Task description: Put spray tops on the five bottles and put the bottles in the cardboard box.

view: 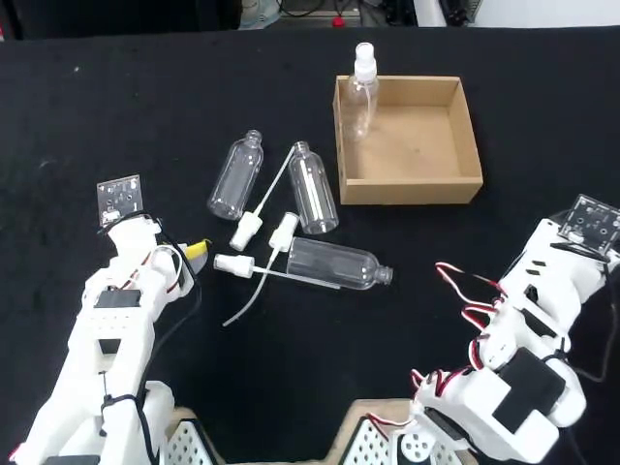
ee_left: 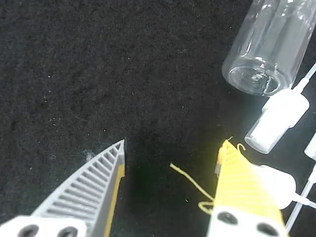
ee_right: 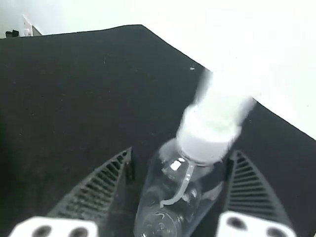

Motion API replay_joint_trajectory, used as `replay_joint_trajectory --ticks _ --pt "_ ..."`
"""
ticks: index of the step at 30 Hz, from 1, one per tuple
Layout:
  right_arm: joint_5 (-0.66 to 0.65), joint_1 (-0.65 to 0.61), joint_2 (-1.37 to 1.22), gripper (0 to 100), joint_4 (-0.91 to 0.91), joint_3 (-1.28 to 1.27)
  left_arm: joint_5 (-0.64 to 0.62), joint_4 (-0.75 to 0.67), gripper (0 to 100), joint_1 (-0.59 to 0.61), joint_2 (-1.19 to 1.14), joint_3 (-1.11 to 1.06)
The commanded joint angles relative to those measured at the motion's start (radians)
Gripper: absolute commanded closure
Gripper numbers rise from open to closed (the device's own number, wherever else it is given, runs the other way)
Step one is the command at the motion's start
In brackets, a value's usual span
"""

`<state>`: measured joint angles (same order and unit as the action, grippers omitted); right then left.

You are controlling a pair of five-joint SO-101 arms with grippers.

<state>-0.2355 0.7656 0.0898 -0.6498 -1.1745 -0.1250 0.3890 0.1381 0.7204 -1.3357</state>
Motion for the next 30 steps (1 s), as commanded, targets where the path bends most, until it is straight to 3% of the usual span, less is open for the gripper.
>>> replay_joint_trajectory --ticks 1,6,11,22,25,30 --pt "0.006 -0.015 0.027 74.6 -0.023 0.048 0.006 -0.017 71 -0.012 0.020 0.008" --pt "0.006 -0.012 0.030 75.3 -0.023 0.045 0.006 -0.017 71 -0.012 0.021 0.008" --pt "0.012 -0.012 0.036 87.2 -0.029 0.044 0.006 -0.017 71 -0.012 0.021 0.008" --pt "0.009 -0.020 0.087 84.7 -0.011 0.042 0.006 -0.017 71 -0.012 0.021 0.008" --pt "0.014 -0.025 0.196 84.7 0.150 0.068 0.006 -0.018 71 -0.012 0.021 0.008" --pt "0.051 -0.092 0.404 84.7 0.709 0.274 0.006 -0.018 71 -0.013 0.021 0.008"
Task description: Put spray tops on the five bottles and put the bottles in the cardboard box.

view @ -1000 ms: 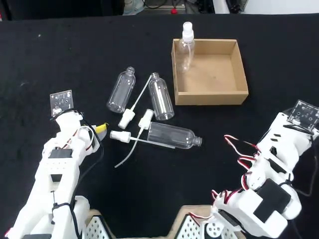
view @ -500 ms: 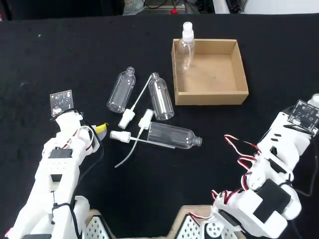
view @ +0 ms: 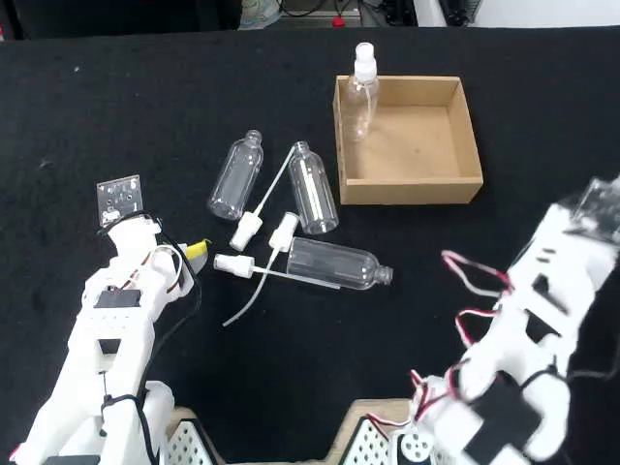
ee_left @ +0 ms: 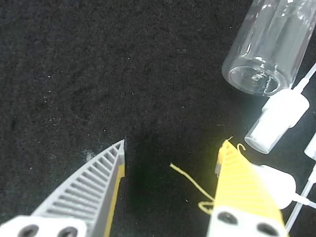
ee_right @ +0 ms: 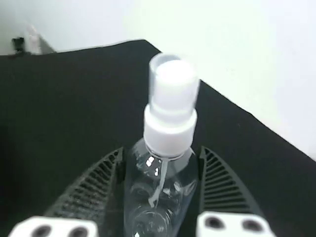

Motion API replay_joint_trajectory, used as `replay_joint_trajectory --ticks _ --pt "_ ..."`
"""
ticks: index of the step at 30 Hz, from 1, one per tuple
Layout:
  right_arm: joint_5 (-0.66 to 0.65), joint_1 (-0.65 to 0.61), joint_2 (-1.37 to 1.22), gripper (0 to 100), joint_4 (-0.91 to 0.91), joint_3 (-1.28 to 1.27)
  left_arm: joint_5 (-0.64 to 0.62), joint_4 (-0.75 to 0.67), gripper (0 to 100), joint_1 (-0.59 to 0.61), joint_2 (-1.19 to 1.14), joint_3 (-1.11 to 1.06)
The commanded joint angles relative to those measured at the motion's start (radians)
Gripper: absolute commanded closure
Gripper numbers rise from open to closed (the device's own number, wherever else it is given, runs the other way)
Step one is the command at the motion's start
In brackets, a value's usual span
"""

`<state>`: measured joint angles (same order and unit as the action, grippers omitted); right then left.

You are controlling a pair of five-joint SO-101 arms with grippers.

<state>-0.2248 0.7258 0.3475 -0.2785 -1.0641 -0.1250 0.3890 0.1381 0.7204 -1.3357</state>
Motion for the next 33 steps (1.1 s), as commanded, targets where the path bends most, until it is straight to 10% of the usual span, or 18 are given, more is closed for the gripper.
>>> replay_joint_trajectory --ticks 1,12,22,33 --pt "0.071 -0.066 0.174 84.7 0.439 0.217 0.006 -0.017 71 -0.013 0.021 0.008" --pt "0.137 -0.359 0.217 84.8 0.721 0.472 0.006 -0.023 71 -0.013 0.012 0.008" --pt "0.209 -0.637 0.216 85.0 0.318 0.357 0.006 -0.023 71 -0.013 0.011 0.008" --pt "0.212 -0.595 -0.182 85.0 0.133 0.512 0.006 -0.023 71 -0.013 0.011 0.008"
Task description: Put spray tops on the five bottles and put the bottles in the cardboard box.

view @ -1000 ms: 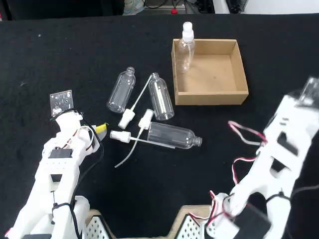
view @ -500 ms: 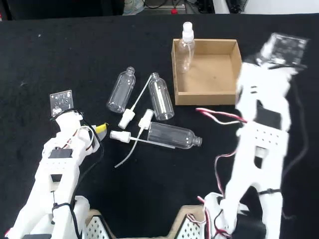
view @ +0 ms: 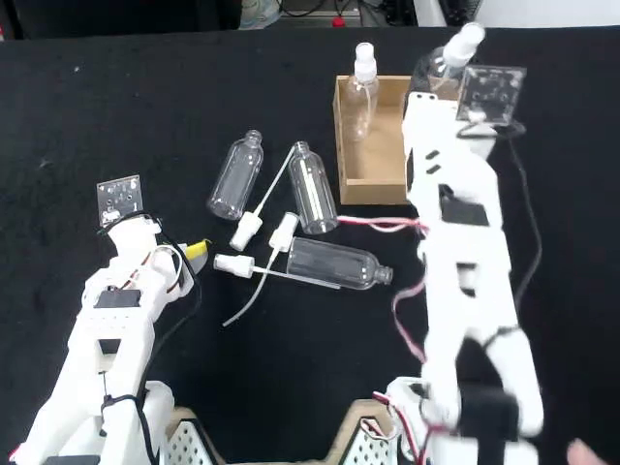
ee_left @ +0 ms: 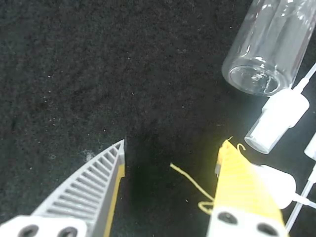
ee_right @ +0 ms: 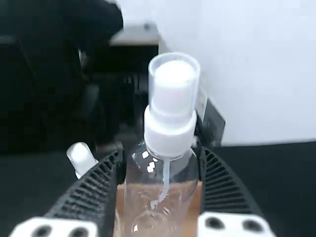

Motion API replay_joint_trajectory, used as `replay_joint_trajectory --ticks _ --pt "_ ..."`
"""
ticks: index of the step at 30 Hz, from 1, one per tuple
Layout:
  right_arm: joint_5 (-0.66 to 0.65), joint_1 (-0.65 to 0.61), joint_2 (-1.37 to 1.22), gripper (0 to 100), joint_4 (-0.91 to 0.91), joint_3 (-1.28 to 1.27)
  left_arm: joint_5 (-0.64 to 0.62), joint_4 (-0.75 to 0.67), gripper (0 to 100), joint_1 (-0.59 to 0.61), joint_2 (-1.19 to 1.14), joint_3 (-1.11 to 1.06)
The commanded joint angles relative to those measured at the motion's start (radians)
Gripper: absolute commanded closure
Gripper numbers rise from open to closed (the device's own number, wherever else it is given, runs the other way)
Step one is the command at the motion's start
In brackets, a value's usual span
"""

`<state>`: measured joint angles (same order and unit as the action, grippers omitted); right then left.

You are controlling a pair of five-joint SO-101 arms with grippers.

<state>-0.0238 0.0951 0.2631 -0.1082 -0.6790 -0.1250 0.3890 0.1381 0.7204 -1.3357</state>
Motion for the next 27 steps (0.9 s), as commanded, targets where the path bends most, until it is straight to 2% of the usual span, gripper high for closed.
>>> replay_joint_trajectory --ticks 1,9,27 --pt "0.011 0.041 -0.143 85.0 -0.037 0.160 0.006 -0.023 71 -0.013 0.011 0.008" --pt "0.012 0.089 -0.390 85.0 -0.037 0.351 0.006 -0.023 71 -0.013 0.011 0.008" --pt "0.006 0.089 -0.664 85.0 -0.043 0.576 0.006 -0.023 71 -0.012 0.011 0.007"
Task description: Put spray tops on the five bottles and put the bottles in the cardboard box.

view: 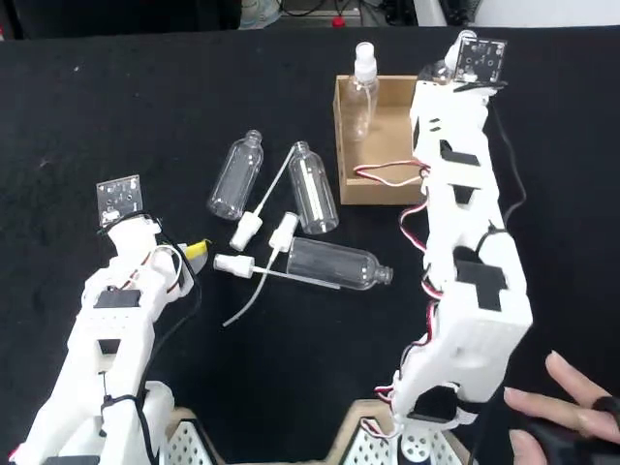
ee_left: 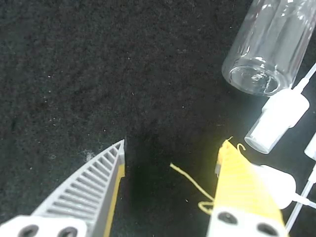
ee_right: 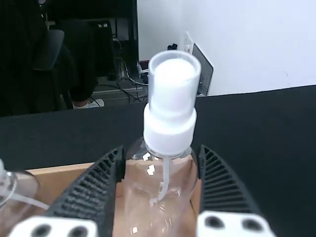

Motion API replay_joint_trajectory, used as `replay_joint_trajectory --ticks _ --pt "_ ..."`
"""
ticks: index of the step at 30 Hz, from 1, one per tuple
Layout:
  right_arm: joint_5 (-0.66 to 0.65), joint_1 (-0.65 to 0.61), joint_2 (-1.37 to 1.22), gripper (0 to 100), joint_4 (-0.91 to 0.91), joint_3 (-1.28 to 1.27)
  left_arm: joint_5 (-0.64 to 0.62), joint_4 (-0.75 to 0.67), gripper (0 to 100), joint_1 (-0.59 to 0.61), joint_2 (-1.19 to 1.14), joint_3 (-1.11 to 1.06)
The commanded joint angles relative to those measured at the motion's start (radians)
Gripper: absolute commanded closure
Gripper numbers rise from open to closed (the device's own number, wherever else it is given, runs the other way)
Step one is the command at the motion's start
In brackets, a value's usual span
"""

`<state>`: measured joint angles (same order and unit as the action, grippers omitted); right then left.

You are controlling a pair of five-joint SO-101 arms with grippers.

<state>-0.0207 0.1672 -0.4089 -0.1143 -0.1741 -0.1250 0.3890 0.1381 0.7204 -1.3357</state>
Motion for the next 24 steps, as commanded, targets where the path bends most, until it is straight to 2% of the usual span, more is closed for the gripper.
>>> replay_joint_trajectory --ticks 1,24 --pt "0.003 0.017 0.004 85.0 -0.037 0.077 0.006 -0.023 71 -0.012 0.011 0.007" --pt "0.002 0.048 -0.139 85.0 -0.032 0.202 0.006 -0.023 71 -0.012 0.011 0.007"
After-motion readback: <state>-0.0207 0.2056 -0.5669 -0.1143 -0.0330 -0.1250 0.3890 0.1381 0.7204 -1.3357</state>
